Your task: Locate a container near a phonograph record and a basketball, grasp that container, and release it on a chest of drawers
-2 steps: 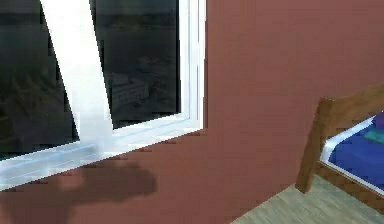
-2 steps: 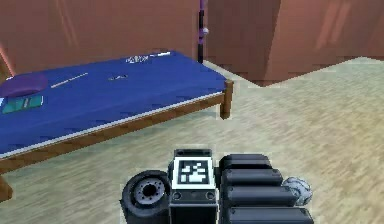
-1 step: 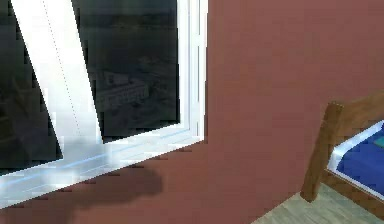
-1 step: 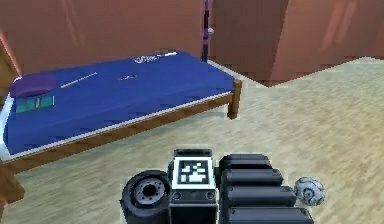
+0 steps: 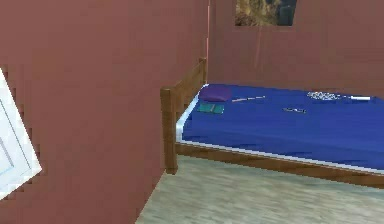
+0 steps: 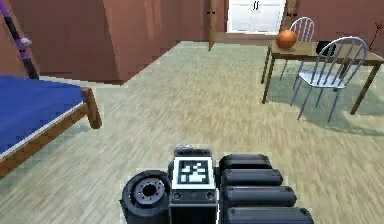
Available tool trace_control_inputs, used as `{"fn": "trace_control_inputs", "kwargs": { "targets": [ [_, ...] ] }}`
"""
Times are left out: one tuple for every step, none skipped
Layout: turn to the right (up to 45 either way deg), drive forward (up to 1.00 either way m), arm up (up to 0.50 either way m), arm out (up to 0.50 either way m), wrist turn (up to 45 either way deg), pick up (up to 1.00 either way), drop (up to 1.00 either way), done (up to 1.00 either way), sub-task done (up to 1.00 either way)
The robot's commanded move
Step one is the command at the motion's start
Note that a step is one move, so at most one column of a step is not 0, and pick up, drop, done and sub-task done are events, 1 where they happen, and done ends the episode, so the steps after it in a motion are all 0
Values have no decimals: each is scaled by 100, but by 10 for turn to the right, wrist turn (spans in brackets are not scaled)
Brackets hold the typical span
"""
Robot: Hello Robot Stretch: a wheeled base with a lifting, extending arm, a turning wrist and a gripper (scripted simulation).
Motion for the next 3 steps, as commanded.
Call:
{"fn": "trace_control_inputs", "kwargs": {
  "targets": [
    [90, 0, 0, 0, 0, 0, 0, 0, 0],
    [-450, 0, 0, 0, 0, 0, 0, 0, 0],
    [-150, 0, 0, 0, 0, 0, 0, 0, 0]
  ]
}}
